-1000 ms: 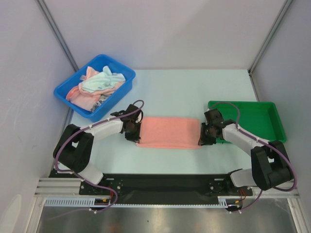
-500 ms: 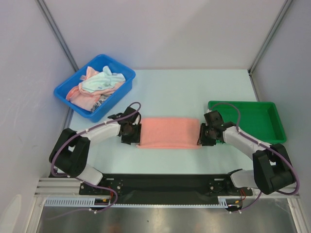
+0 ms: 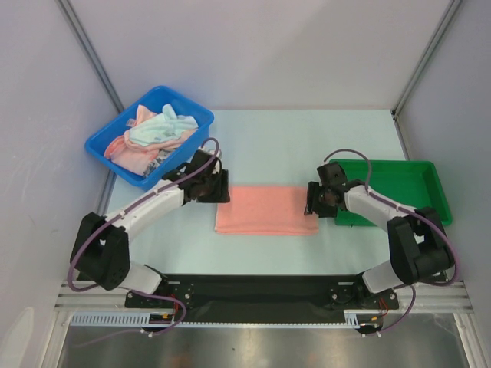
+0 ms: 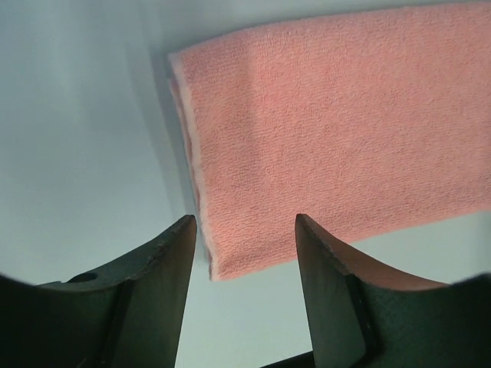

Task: Fold and stack the towels
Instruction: Fold the towel, then neatly place the folded towel into the bin

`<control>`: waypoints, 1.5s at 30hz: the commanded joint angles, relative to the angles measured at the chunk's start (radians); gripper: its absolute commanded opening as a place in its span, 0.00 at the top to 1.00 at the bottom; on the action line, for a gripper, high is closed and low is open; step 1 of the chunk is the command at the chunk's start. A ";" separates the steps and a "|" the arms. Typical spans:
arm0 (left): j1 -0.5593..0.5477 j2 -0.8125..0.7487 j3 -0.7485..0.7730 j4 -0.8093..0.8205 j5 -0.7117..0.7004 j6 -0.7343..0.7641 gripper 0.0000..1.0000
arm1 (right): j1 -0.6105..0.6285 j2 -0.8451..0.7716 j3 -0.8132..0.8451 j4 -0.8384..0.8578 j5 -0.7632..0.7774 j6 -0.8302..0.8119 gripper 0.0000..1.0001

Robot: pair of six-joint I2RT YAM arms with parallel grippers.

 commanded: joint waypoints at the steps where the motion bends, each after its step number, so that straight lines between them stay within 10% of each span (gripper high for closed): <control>1: 0.000 0.050 -0.063 0.121 0.071 0.002 0.41 | -0.015 0.044 0.028 0.064 -0.009 -0.035 0.42; 16: 0.038 0.194 -0.132 0.061 -0.061 -0.067 0.46 | -0.010 0.047 -0.129 0.193 -0.135 -0.032 0.49; 24: 0.043 0.102 -0.154 0.023 -0.168 -0.097 0.46 | -0.007 -0.007 -0.048 0.111 -0.103 -0.076 1.00; 32: 0.048 -0.013 -0.049 -0.069 -0.319 -0.044 0.40 | -0.016 -0.056 0.200 -0.241 0.089 -0.119 1.00; 45: 0.046 -0.036 -0.026 -0.055 -0.181 0.003 0.38 | -0.209 -0.037 0.576 -0.587 0.255 -0.266 1.00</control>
